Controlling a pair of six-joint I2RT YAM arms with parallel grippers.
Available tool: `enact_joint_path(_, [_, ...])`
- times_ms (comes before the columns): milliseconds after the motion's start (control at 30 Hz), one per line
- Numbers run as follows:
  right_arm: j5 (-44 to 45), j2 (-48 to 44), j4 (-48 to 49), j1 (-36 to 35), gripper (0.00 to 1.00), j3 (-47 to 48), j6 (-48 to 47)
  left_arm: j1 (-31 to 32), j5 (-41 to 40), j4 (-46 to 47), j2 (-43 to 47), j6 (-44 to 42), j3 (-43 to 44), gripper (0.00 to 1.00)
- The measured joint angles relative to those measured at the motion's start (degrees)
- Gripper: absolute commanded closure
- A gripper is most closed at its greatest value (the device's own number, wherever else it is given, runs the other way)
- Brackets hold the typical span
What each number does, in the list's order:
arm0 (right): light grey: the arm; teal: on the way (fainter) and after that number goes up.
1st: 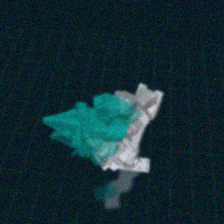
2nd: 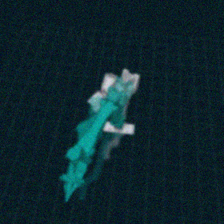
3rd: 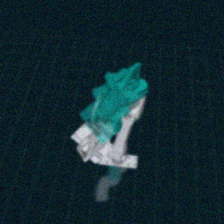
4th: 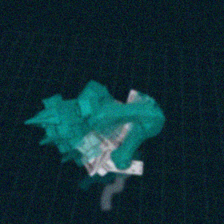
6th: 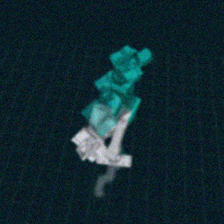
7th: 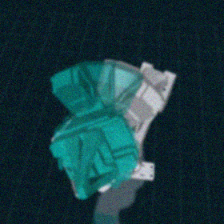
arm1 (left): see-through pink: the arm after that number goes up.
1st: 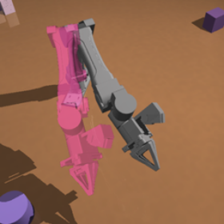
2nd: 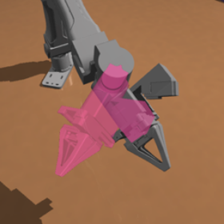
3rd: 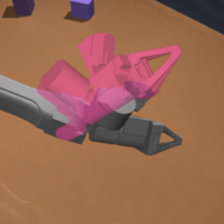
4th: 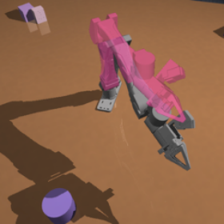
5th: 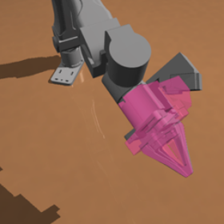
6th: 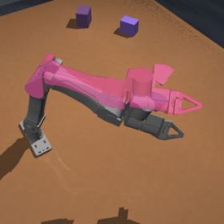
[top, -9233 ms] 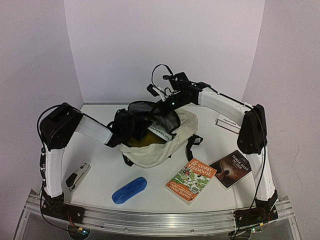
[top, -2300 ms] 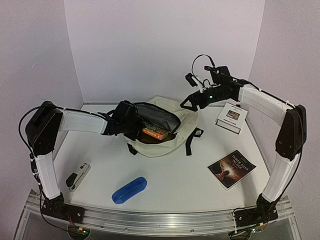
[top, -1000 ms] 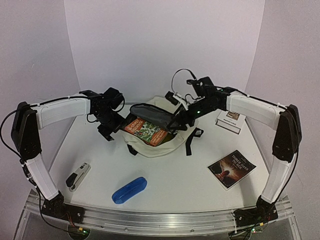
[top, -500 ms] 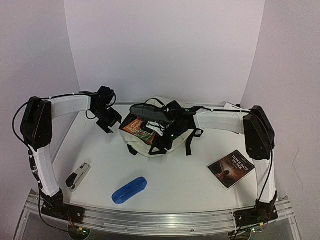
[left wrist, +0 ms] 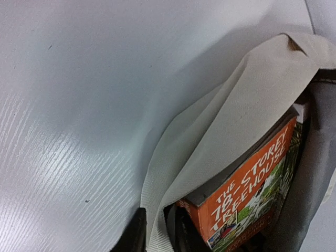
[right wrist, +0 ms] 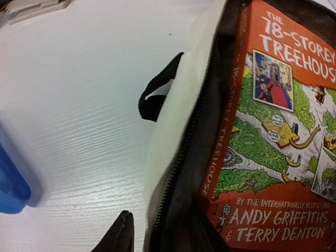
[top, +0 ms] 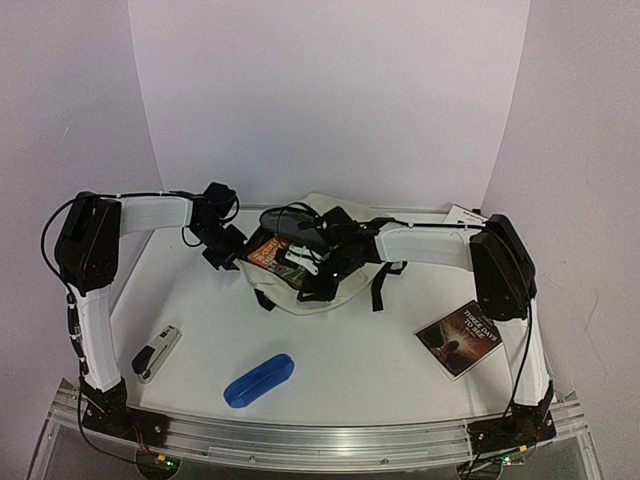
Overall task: Pack the student bag
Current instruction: Adjust the student bag at the center of the board.
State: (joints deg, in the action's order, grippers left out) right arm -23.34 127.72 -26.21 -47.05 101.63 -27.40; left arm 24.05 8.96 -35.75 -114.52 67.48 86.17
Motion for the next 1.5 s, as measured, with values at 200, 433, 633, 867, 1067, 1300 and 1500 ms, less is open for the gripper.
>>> enact_joint_path(200, [0.0, -0.3, -0.1, 0.0, 1.0, 0.2, 0.7, -0.1, -0.1, -2.4, 0.0, -1.6, 2.3, 1.0])
enact_joint_path(433, [-3.4, -3.1, -2.7, 0.1, 1.0, 5.3, 2.7, -0.2, -2.9, -8.3, 3.5, -4.2, 8.6, 1.0])
enact_joint_path(633, [-6.2, -4.7, -3.6, 0.0, 0.99, 6.1, 3.0, -0.6, -3.4, -8.9, 10.4, -3.9, 3.6, 1.0])
enact_joint_path(867, [-10.2, -5.0, -5.9, 0.1, 0.43, 5.2, 4.2, -0.7, -3.5, -9.2, 12.1, -1.9, -4.7, 0.81])
enact_joint_path(1067, [-14.9, -5.5, -7.4, 5.0, 0.11, 11.7, 11.0, -1.2, -4.7, -10.8, 11.6, -4.3, -1.4, 0.24])
enact_joint_path(1300, [-11.1, -7.5, -8.0, 27.8, 0.02, 16.8, 14.6, -1.3, -5.9, -11.1, 11.5, -8.1, 6.9, 0.0])
enact_joint_path(1500, [1.4, -5.0, -10.0, 42.3, 0.09, 17.0, 15.0, -1.4, -6.1, -12.2, 11.5, -9.5, 9.0, 0.0])
